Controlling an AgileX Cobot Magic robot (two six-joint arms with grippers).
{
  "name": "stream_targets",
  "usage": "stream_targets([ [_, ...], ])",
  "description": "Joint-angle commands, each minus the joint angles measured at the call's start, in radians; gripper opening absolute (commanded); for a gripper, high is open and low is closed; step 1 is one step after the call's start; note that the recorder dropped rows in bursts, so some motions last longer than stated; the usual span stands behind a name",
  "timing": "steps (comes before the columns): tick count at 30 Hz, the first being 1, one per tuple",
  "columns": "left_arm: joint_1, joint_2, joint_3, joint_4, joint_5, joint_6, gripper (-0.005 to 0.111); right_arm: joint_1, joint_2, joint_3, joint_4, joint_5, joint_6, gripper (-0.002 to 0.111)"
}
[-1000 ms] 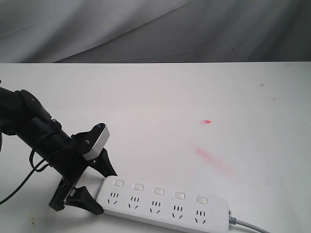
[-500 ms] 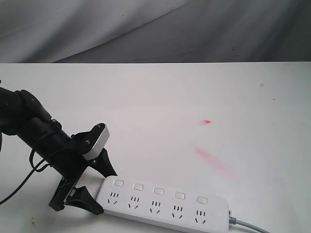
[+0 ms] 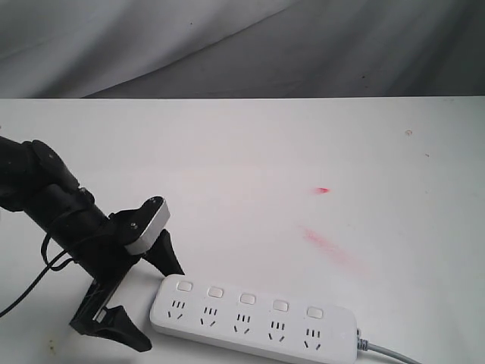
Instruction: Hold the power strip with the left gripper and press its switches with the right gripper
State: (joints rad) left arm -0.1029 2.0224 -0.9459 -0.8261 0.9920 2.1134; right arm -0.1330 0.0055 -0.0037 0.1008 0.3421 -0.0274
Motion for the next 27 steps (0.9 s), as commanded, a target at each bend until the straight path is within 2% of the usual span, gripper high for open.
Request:
stream_targets([
  [1,-0.006,-0.046,0.021,0.087,-0.123,-0.045,0.104,-0.007,-0.006,0.004,-0.005,-0.002,0.0,0.0],
  [9,-0.006,-0.273,0.021,0.083,-0.132,-0.054,0.104,-0.007,-0.006,0.004,-0.005,-0.002,0.0,0.0],
  [13,-0.006,-0.404,0.021,0.086,-0.171,-0.145,0.101,-0.007,-0.006,0.004,-0.005,-0.002,0.0,0.0],
  [15,-0.006,-0.459,0.021,0.126,-0.2,-0.206,0.09,-0.007,-0.006,0.004,-0.005,-0.002,0.0,0.0],
  [21,-0.006,-0.628,0.021,0.342,-0.204,-0.423,0.03,-0.007,-0.006,0.004,-0.005,-0.002,0.0,0.0],
  [24,-0.006,-0.718,0.021,0.46,-0.204,-0.554,0.004,-0.007,-0.006,0.004,-0.005,-0.002,0.0,0.0],
  [25,-0.006,-0.752,0.021,0.495,-0.204,-0.6,0.0,-0.007,-0.006,0.004,-0.005,-0.002,0.0,0.0],
  [27,-0.006,-0.816,0.021,0.537,-0.204,-0.687,0.001,-0.007,-0.006,0.004,-0.005,-0.002,0.0,0.0],
])
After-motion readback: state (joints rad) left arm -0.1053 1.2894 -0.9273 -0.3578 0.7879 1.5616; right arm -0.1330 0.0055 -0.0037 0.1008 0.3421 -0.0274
